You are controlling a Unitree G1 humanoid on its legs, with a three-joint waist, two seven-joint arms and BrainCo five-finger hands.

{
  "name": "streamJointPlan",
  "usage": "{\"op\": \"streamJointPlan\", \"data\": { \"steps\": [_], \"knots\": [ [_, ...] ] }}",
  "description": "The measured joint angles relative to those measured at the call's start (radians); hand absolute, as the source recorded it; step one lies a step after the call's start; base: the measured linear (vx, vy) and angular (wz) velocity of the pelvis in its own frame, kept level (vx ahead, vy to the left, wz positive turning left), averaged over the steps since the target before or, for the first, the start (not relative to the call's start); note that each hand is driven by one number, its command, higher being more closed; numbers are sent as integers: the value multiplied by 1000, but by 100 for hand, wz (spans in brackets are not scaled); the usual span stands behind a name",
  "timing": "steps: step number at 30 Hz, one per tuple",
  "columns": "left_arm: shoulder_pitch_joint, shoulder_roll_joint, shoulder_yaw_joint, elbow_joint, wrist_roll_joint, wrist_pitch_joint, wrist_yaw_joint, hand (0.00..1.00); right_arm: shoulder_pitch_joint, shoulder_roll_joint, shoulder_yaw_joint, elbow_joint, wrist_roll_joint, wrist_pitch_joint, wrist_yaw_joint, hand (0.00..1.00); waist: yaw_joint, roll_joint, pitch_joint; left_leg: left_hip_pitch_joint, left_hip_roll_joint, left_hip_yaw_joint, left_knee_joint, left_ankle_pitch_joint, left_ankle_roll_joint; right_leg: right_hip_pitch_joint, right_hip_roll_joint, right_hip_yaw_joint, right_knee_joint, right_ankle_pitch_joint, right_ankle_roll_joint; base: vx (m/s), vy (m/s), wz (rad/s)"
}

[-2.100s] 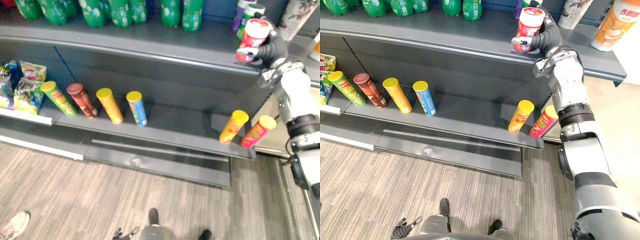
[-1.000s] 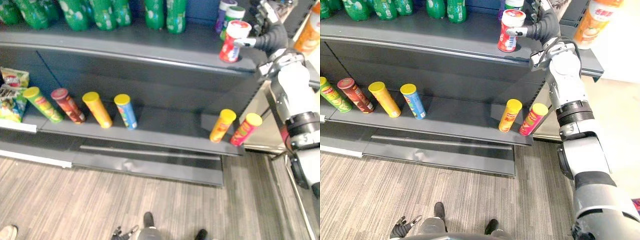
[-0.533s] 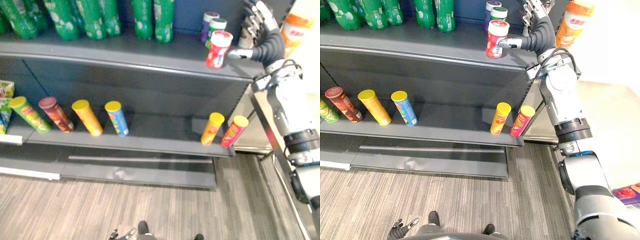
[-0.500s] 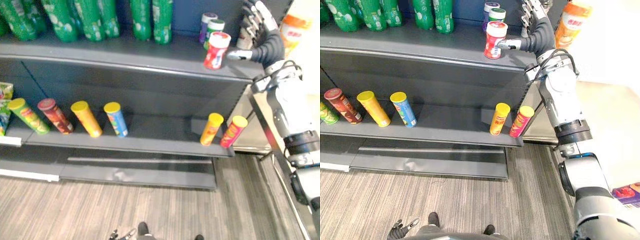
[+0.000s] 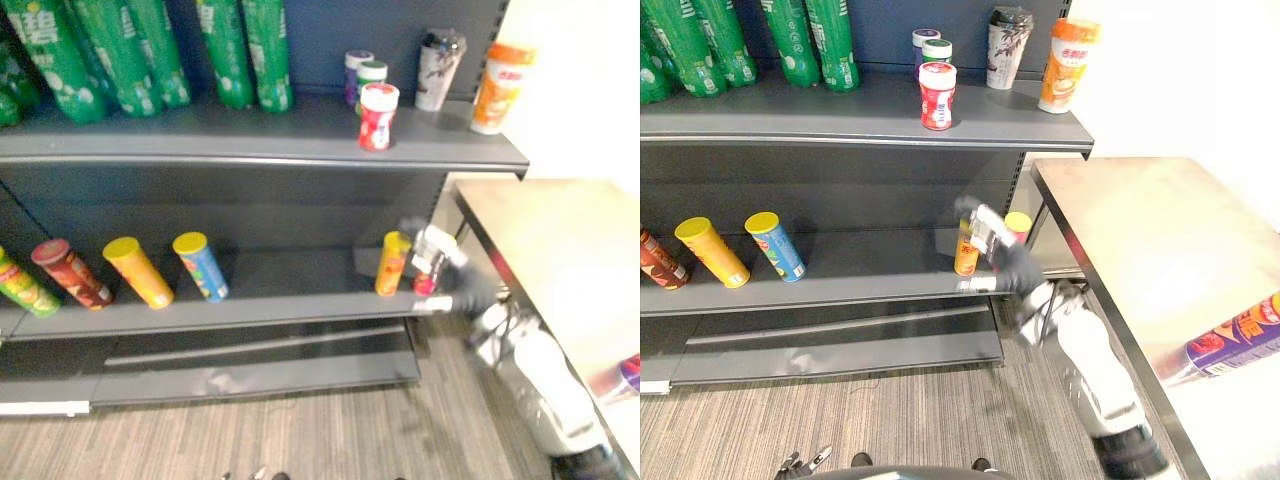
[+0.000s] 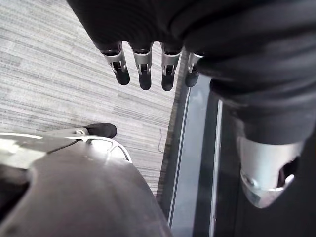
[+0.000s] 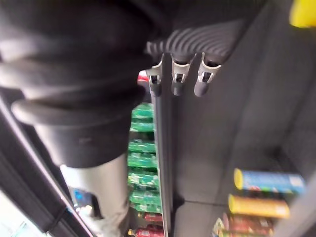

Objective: Put the gum and the chips on the shelf.

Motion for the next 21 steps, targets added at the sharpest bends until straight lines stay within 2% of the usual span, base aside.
{"op": "streamJointPlan", "data": {
  "steps": [4,7,11,14,18,21],
  "knots": [
    [0,2,-8,19,-23,2,-1,0,109,64,64,94,0,-8,26,0,-7,9,-5,1,-8,17,0,-8,7,2,-1,17,-1,0,0,25,8,-10],
    [-2,7,-26,28,-25,3,-1,0,151,100,101,253,-3,-3,30,0,-13,18,-11,1,-14,21,0,-11,10,2,-6,24,-3,0,1,44,8,0],
    [-5,13,-43,28,-25,17,1,0,156,172,114,589,-4,-20,-5,0,-16,24,-14,1,-22,24,0,-16,14,2,-12,26,-3,-1,1,59,7,1],
    [-11,13,-52,30,-25,25,2,0,156,196,104,816,-17,-60,-24,0,-16,33,-13,7,-28,23,0,-22,15,8,-17,26,-2,-1,1,81,8,1],
    [-19,8,-52,37,-25,46,3,0,158,242,-20,1081,-44,-77,-79,0,-23,54,-8,36,-37,18,0,-37,12,37,-27,24,6,-14,13,74,11,2],
    [-20,1,-49,37,-25,47,3,0,164,260,-122,1181,-47,-103,-139,0,-25,62,-8,51,-41,20,0,-42,8,42,-29,25,17,-25,15,83,14,-1]
  ]
}}
